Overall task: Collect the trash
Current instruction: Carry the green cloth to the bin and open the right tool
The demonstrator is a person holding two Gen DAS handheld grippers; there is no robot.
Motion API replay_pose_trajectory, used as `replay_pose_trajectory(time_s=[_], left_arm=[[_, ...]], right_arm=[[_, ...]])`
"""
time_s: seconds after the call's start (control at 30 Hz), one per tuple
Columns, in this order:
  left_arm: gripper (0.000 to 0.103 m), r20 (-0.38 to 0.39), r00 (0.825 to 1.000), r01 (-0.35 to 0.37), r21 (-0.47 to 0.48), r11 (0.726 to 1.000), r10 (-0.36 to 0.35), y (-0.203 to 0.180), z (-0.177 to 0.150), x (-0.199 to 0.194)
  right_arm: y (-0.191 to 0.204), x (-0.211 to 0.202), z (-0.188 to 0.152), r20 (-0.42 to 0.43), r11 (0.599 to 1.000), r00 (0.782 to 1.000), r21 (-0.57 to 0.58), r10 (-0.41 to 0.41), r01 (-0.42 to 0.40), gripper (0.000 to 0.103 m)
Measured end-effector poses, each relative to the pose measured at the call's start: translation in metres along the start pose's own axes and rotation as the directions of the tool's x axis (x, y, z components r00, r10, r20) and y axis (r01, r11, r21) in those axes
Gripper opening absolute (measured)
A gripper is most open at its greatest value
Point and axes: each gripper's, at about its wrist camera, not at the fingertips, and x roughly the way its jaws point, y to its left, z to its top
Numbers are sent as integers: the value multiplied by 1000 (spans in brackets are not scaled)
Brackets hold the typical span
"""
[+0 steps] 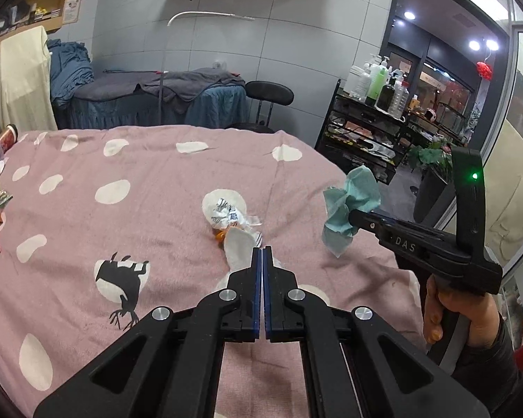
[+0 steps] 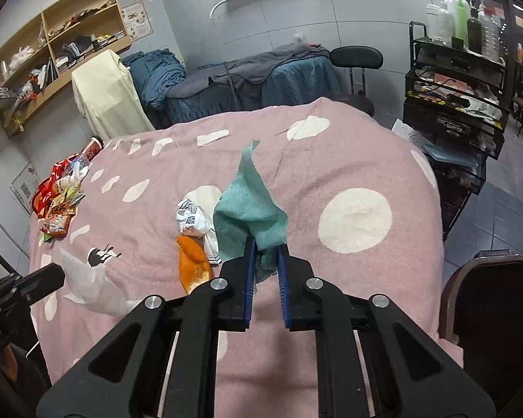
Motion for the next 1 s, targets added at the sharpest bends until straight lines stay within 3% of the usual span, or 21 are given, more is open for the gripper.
replay_pose_trajectory(time_s=[0.27, 0.5, 0.73, 0.8, 0.87, 0.9, 1.0], left_arm=[[2, 35, 997, 67, 75, 995, -70, -38, 22, -3], [2, 28, 991, 126, 152, 980, -132, -85, 32, 12], [2, -19, 976, 215, 212, 953, -216, -132, 31, 30], [2, -31, 972, 234, 227, 945, -233, -144, 31, 35], [2, -45, 968, 250, 244, 937, -247, -156, 30, 41], [2, -53, 966, 257, 251, 933, -252, -162, 29, 45], [2, -87, 959, 284, 276, 918, -271, -180, 24, 57]], right_arm=[[-39, -56, -16, 83, 996, 994, 63, -72, 67, 14], [-90, -94, -37, 113, 960, 959, 133, -261, 246, 14], [-152, -104, -77, 13, 887, 905, 208, -424, 413, 14], [-164, -104, -90, -12, 865, 892, 238, -452, 442, 24], [-178, -105, -106, -32, 841, 880, 279, -474, 463, 61], [-181, -106, -110, -35, 836, 879, 294, -475, 464, 67], [-200, -110, -129, -67, 811, 879, 358, -473, 463, 68]])
